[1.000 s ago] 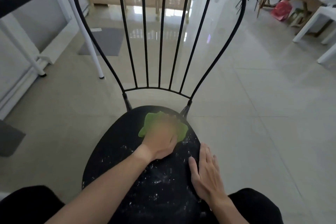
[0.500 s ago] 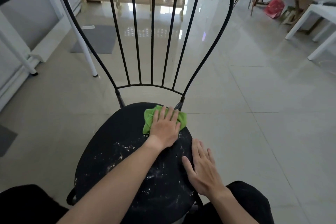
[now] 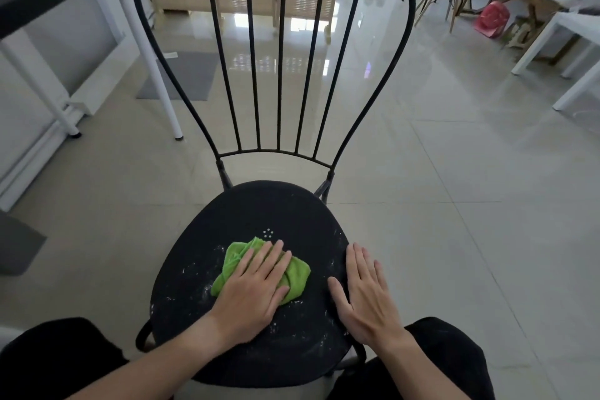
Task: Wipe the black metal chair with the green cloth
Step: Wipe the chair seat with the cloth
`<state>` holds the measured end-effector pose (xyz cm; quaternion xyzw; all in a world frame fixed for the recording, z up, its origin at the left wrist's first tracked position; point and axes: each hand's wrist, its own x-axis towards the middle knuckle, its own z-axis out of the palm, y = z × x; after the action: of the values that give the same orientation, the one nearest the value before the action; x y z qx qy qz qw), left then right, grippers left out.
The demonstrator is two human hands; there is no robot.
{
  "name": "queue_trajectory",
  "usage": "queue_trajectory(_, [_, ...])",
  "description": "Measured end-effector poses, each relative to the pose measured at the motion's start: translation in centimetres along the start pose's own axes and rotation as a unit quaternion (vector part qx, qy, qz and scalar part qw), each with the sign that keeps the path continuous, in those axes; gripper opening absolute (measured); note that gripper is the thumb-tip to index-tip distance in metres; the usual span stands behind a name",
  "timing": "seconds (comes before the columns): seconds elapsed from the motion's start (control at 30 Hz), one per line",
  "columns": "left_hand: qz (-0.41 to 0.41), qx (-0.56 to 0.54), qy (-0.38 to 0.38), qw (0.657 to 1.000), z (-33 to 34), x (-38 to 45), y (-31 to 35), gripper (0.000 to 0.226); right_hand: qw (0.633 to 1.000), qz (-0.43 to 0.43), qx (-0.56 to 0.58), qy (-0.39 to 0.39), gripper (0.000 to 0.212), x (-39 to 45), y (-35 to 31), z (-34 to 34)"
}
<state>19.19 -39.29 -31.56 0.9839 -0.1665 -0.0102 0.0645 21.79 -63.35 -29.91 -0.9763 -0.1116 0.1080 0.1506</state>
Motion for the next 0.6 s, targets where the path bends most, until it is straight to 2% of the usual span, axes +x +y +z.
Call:
queue_trajectory(0.13, [-0.153,0.005,-0.001,0.988,-0.2,3.6,-1.1,0.068,0.999,-0.014,-0.018,0.024,0.079,-0.6,-0.2,0.2])
queue_trajectory(0.2, [-0.187,-0.018,-0.028,0.982,-0.3,5.7,-0.1,0.076,0.999,-0.018,-0.029,0.037,0.076,-1.2,-0.2,0.5])
queue_trajectory(0.27, [-0.166,-0.019,-0.042,0.985,-0.5,6.7,1.7,0.077,0.998,-0.017,-0.028,0.054,0.075,-1.7,-0.1,0.7])
queue_trajectory(0.37, [-0.072,-0.005,-0.04,0.997,-0.4,5.4,4.4,0.068,0.996,-0.01,-0.022,0.082,0.072,-2.4,0.1,1.2])
queue_trajectory(0.47, [0.009,-0.021,-0.017,1.0,0.1,1.7,6.2,0.06,0.995,-0.011,-0.015,0.098,0.07,-3.1,0.1,1.7])
queue_trajectory(0.6, [0.052,-0.022,-0.015,0.998,0.4,-4.8,6.3,0.059,0.994,-0.024,-0.012,0.104,0.069,-3.6,-0.5,2.0])
